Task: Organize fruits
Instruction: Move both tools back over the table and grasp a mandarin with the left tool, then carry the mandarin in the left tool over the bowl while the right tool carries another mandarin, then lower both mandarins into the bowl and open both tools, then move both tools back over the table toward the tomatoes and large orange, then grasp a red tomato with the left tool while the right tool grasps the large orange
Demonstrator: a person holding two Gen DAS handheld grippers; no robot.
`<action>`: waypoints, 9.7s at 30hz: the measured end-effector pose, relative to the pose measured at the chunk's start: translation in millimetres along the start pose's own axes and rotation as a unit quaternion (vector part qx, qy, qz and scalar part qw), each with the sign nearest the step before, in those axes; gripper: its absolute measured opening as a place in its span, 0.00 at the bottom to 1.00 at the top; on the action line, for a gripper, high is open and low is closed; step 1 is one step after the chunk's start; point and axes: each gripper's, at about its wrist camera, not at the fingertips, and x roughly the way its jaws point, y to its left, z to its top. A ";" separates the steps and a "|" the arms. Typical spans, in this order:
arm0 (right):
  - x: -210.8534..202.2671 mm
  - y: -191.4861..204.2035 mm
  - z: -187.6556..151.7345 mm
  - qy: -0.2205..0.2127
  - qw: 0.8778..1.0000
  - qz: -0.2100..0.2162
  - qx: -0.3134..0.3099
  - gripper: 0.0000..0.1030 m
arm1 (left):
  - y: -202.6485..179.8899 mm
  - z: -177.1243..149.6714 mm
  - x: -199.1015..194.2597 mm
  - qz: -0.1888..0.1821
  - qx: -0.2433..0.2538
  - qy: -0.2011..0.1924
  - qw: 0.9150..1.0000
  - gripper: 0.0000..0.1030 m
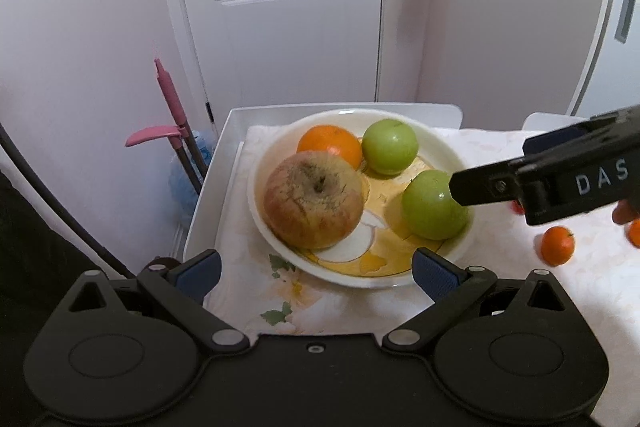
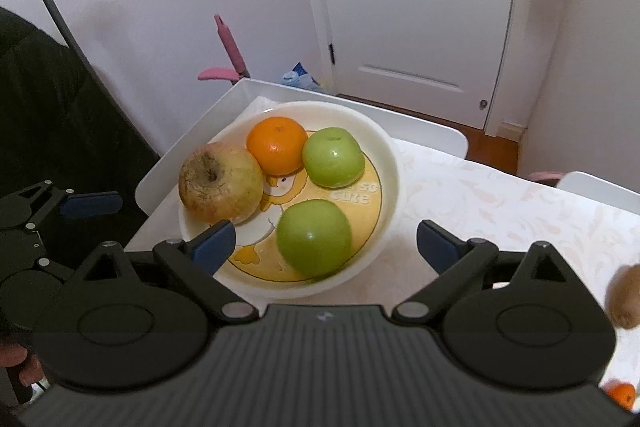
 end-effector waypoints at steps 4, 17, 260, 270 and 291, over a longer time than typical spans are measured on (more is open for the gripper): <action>-21.7 -1.3 -2.6 -0.014 1.000 -0.009 0.008 1.00 | -6.1 5.7 -12.2 -0.003 0.007 -0.008 1.000 1.00; -102.5 -50.9 -34.8 -0.050 0.998 -0.029 0.026 1.00 | -63.9 16.5 -58.3 0.004 0.008 -0.040 0.999 1.00; -94.6 -308.3 -106.6 -0.024 0.997 -0.062 0.045 1.00 | -317.7 21.7 61.1 0.011 0.053 0.004 0.999 0.67; -73.0 -318.8 -107.1 -0.016 0.997 -0.061 0.036 0.96 | -326.8 20.7 91.1 0.009 0.055 0.017 0.998 0.49; -49.8 -320.7 -91.5 -0.019 0.998 -0.060 0.030 0.76 | -316.1 19.2 83.2 0.011 0.027 0.020 0.999 0.34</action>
